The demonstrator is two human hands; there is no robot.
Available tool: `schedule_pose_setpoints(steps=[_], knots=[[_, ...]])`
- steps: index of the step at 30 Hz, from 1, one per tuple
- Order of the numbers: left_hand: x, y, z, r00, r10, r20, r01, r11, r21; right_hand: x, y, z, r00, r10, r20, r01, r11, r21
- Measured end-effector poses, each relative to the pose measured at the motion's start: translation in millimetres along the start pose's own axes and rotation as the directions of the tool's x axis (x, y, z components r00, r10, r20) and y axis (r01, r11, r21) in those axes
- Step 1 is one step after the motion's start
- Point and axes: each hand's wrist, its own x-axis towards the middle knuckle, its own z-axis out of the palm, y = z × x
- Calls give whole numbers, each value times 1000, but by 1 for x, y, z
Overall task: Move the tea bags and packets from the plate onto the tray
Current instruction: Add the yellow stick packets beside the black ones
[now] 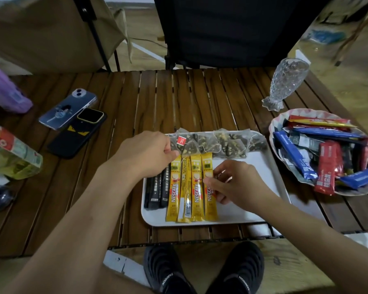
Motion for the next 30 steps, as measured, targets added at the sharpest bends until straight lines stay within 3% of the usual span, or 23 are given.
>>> schedule_pose_setpoints(steps=[7, 16, 23, 27, 30], knots=[[0, -1, 0, 1000, 5, -14, -4, 1000, 5, -1, 7, 7, 976, -197, -89, 172, 957, -233], [1, 0, 3, 999, 10, -50, -9, 1000, 25, -2, 5, 9, 935, -345, -81, 298, 890, -345], [1, 10, 7, 995, 54, -89, -48, 996, 70, -3, -12, -36, 941, -305, -144, 212, 866, -452], [4, 16, 11, 985, 107, -134, -95, 991, 96, -3, -6, -84, 932, -237, -273, 70, 860, -505], [6, 21, 14, 981, 121, -150, -104, 988, 113, 4, 9, -119, 924, -155, -349, -94, 793, -602]])
